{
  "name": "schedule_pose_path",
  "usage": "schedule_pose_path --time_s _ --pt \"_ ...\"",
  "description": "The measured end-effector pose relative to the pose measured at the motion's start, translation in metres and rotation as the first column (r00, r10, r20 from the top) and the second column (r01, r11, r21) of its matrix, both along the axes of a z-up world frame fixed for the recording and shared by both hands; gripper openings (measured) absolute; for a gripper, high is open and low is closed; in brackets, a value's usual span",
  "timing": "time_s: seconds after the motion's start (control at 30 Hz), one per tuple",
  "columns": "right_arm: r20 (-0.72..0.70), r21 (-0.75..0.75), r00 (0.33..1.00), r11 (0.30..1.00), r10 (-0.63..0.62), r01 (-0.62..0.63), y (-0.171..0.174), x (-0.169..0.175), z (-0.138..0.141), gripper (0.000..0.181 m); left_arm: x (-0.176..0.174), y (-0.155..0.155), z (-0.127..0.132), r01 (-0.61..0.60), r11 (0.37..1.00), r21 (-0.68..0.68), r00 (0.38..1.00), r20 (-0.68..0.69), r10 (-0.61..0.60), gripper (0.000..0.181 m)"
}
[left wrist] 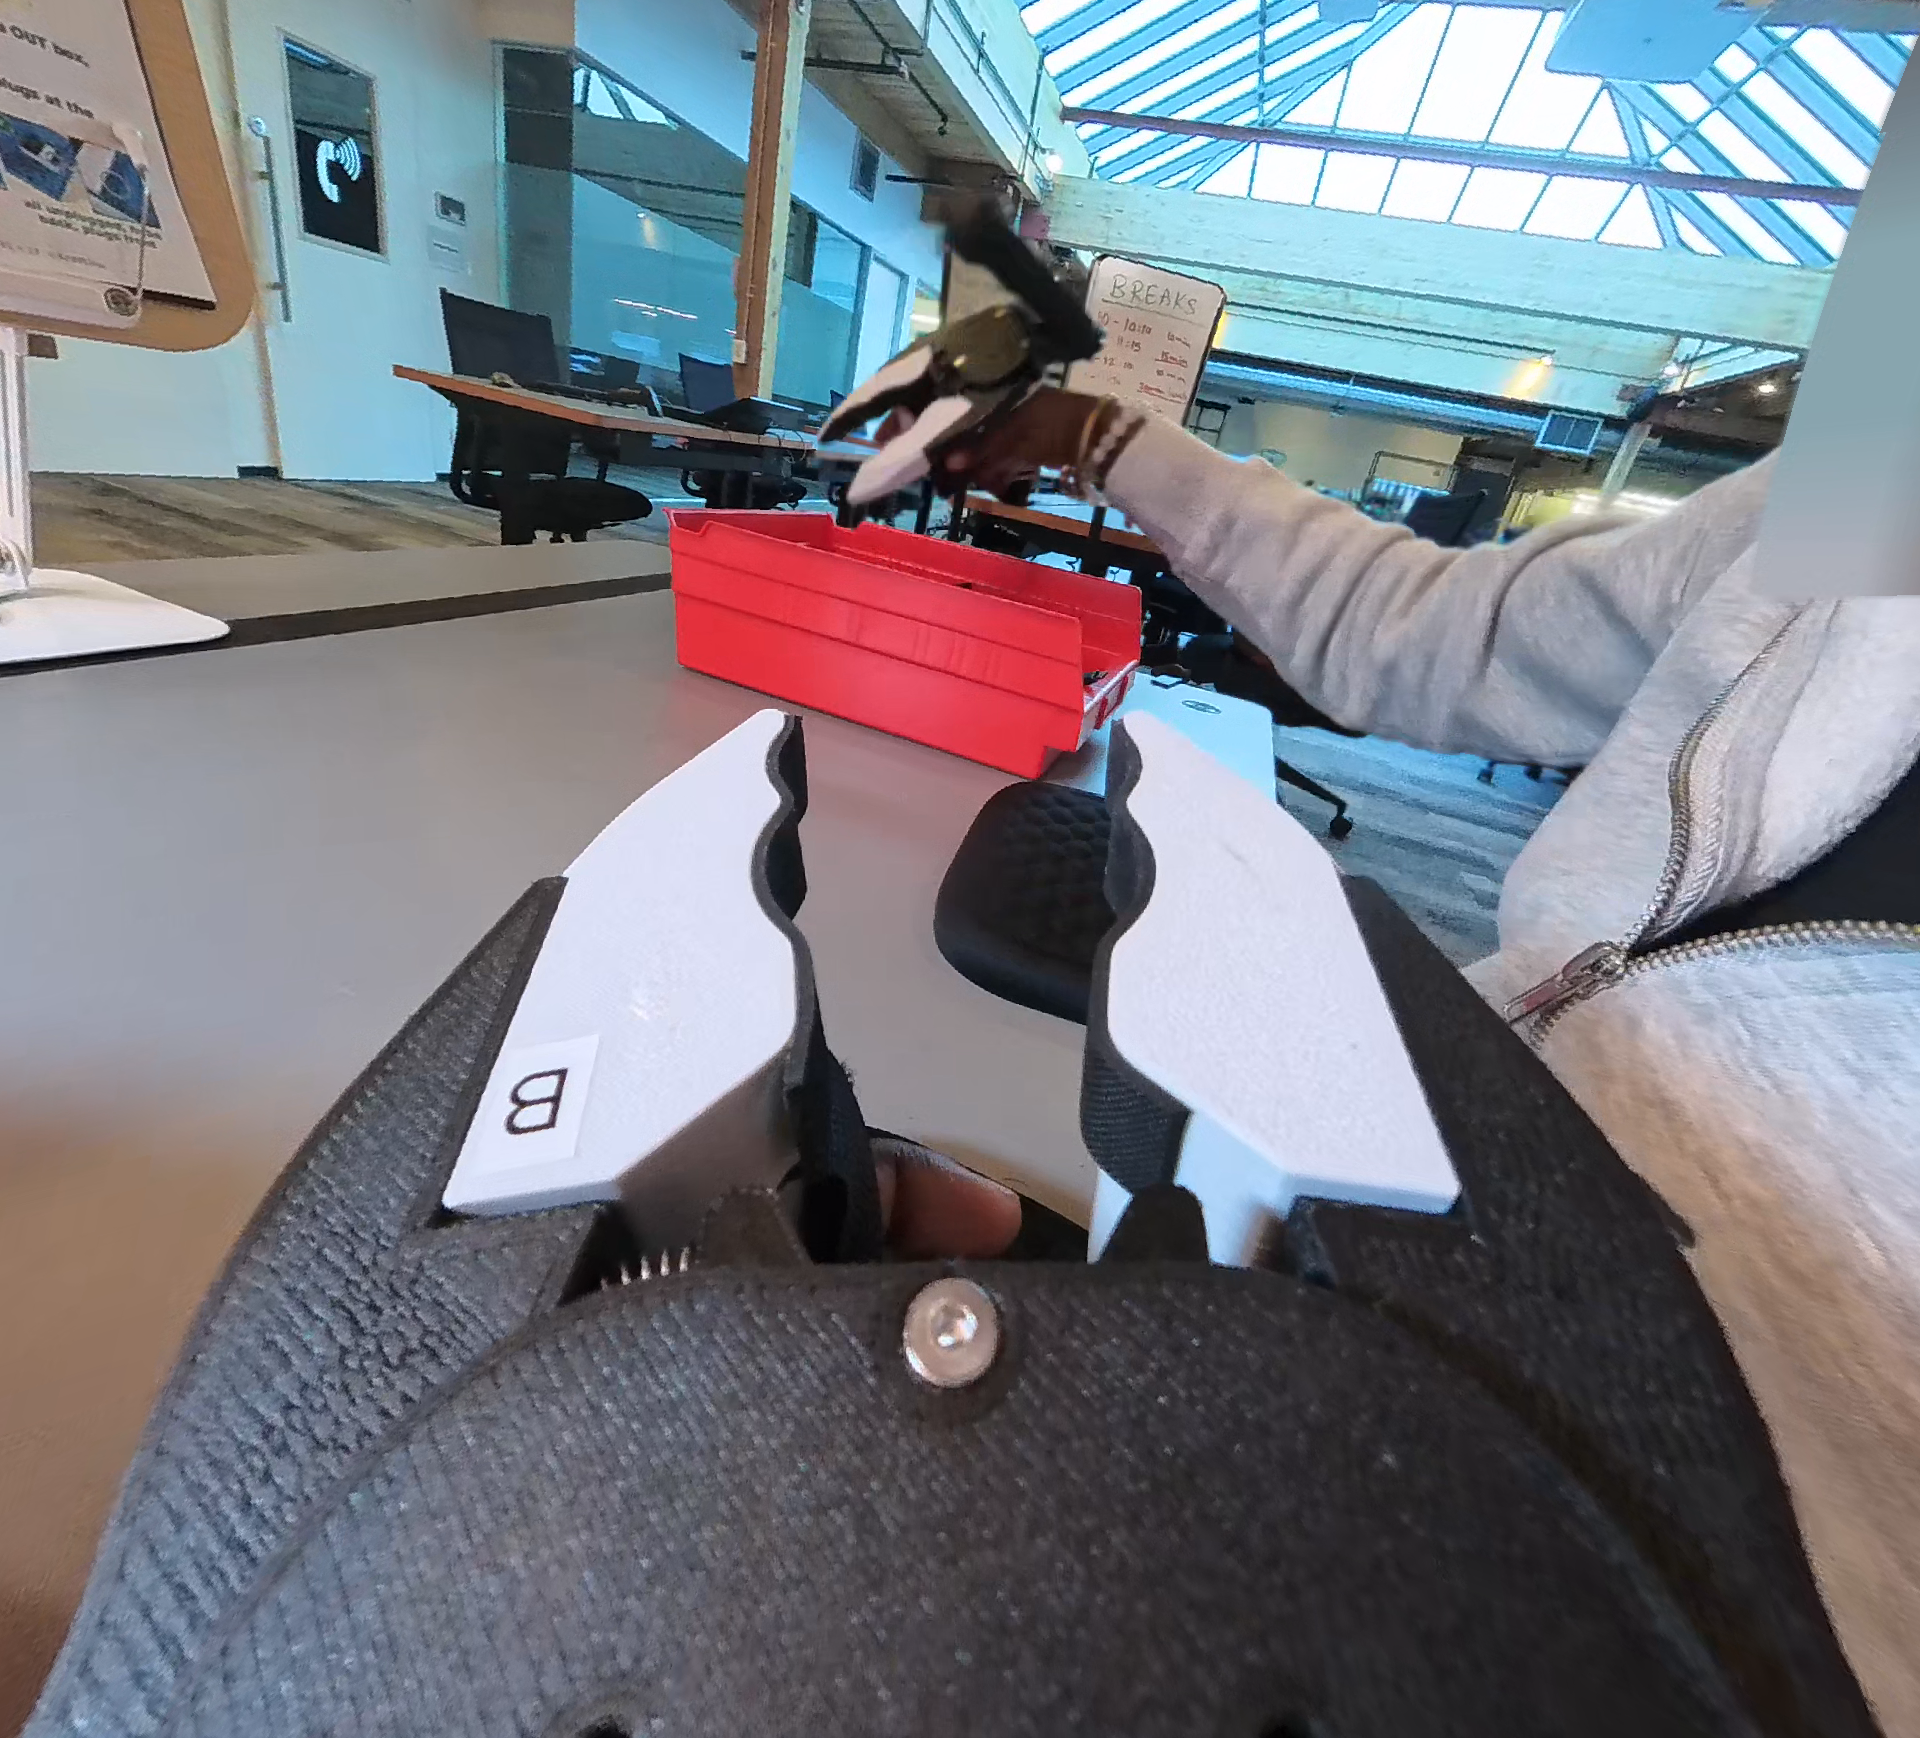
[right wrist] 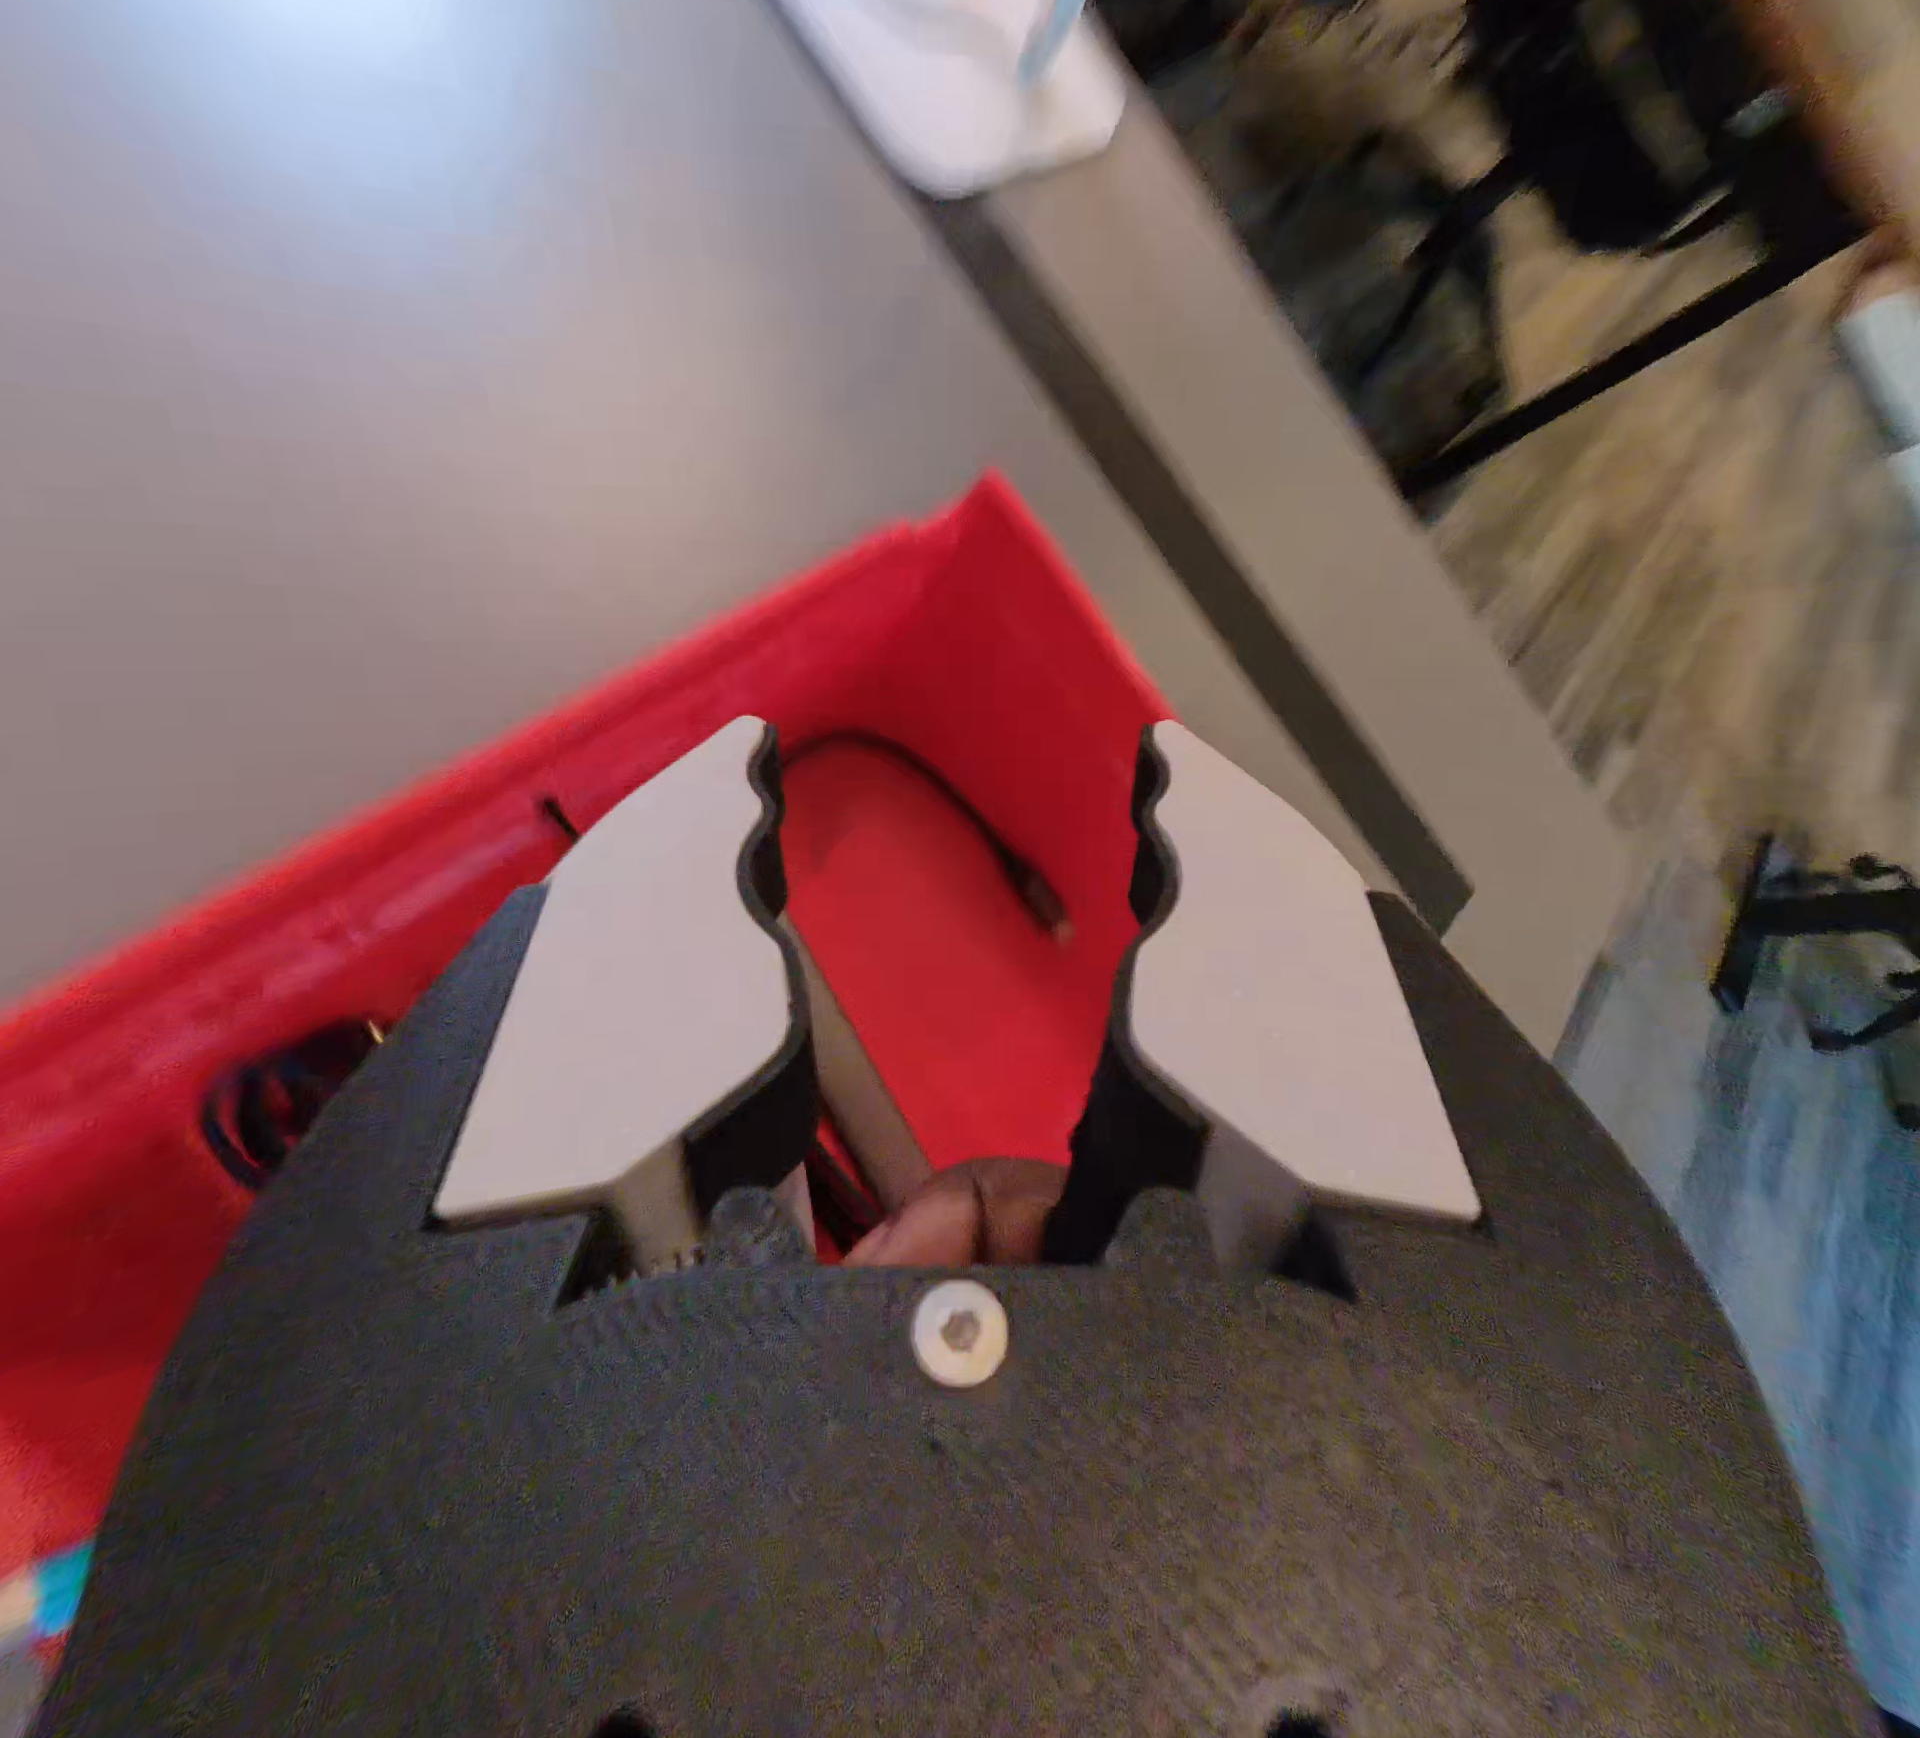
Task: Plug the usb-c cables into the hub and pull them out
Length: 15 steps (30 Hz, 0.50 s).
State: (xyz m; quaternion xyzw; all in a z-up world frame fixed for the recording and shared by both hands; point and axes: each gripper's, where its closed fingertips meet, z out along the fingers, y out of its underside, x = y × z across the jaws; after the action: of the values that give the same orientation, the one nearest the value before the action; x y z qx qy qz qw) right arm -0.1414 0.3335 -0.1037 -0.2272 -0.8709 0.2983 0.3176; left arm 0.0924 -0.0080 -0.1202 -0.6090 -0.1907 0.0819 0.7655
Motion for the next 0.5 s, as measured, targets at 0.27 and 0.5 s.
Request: schedule_pose_path --time_s 0.27,0.5 --pt "-0.063 -0.283 0.998 0.959 -0.026 0.007 -0.055 0.123 0.037 0.075 0.003 0.001 0.005 -0.020 1.000 -0.007 0.999 -0.047 0.020 0.055" --pt "0.177 -0.228 0.972 0.954 -0.155 0.194 -0.057 0.188 -0.040 0.098 0.016 -0.002 0.017 -0.068 0.994 -0.088 0.991 -0.119 0.057 0.061"
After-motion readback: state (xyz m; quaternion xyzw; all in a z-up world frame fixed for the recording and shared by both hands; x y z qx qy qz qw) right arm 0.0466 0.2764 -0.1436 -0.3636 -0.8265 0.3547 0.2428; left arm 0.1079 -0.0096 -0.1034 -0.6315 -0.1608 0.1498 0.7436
